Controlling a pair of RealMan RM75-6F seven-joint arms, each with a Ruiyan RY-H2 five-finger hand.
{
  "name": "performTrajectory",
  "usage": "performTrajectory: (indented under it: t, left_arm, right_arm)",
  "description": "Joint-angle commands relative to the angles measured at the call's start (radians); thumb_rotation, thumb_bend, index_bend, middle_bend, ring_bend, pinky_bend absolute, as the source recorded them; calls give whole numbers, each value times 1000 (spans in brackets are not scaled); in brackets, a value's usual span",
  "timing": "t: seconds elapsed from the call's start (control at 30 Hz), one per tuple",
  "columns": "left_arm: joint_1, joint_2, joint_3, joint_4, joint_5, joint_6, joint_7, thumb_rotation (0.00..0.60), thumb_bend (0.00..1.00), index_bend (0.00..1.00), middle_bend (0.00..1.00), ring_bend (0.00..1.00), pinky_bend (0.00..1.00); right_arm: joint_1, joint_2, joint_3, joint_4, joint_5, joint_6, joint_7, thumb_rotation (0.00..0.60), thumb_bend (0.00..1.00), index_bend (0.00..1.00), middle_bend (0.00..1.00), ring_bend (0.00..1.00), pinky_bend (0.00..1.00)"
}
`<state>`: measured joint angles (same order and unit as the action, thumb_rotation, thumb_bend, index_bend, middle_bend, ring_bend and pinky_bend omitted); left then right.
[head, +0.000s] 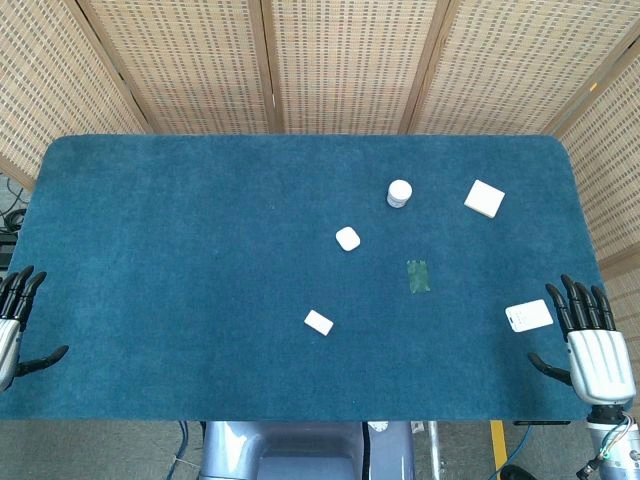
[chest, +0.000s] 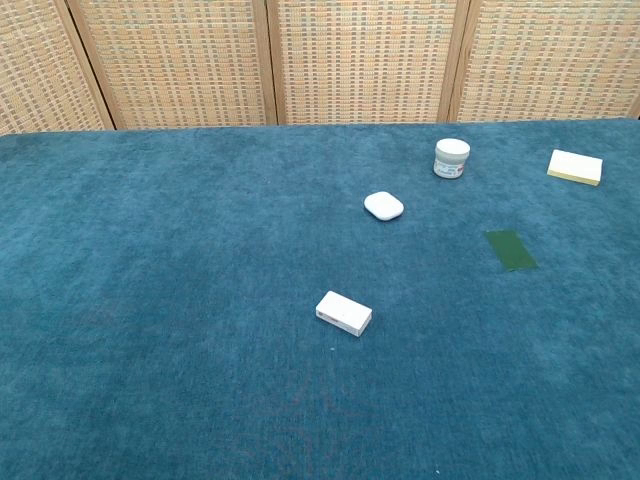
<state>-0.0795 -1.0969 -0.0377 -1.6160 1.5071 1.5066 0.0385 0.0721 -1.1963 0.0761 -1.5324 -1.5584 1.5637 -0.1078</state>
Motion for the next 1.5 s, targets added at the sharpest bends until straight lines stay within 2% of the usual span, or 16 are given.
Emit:
performTrajectory:
  t: [0.03, 0.3, 0.4, 0.47, 0.57, 0.67, 0.73, 0.9, 1.1, 1.27, 1.5]
  left_arm:
    - [0, -2, 1, 1, 1, 0, 2, 600, 0, 0, 0, 0, 0]
    - [-2, -9, 0, 6, 8, 1, 5, 600, 0, 0, 0, 0, 0]
    - [-2, -13, -1, 10, 13, 8, 3, 600, 0, 0, 0, 0, 0]
    - [-2, -17, -3, 14, 19, 15, 0, 600, 0, 0, 0, 0, 0]
    - [-2, -25, -6, 23, 25, 26, 0, 600, 0, 0, 0, 0, 0]
    - [-3, -31, -10, 31, 20, 25, -1, 600, 0, 0, 0, 0, 0]
    - [-7, -34, -16, 33, 3, 15, 1, 600, 0, 0, 0, 0, 0]
    - [-18, -36, -36, 23, -41, -11, 14, 600, 0, 0, 0, 0, 0]
    - [-28, -43, -48, 19, -66, -27, 36, 600, 0, 0, 0, 0, 0]
    - [-36, -49, -56, 22, -93, -47, 49, 600, 0, 0, 0, 0, 0]
    - [-43, -47, -60, 15, -109, -61, 57, 600, 0, 0, 0, 0, 0]
  right_arm:
    - [1, -1, -2, 1, 0, -5, -2, 600, 0, 0, 0, 0, 0]
    - [23, -2, -5, -7, 9, -54, -6, 600, 0, 0, 0, 0, 0]
    - [66, 10, 10, -14, 27, -124, -19, 600, 0, 3, 0, 0, 0]
    - [120, 23, 36, -24, 61, -209, -26, 600, 21, 18, 0, 0, 0]
    - [204, 46, 73, -39, 116, -348, -15, 600, 140, 78, 0, 0, 0]
    - [295, 49, 114, -21, 172, -478, -8, 600, 359, 151, 0, 0, 0]
    - [371, 26, 148, 18, 222, -580, -8, 600, 519, 182, 0, 0, 0]
    - [514, -66, 181, 152, 326, -746, -82, 600, 723, 226, 0, 0, 0]
    - [616, -177, 186, 300, 424, -846, -164, 600, 775, 255, 0, 0, 0]
    - [670, -263, 177, 413, 494, -887, -207, 600, 775, 277, 0, 0, 0]
    - [710, -348, 139, 486, 523, -906, -256, 600, 775, 294, 0, 0, 0]
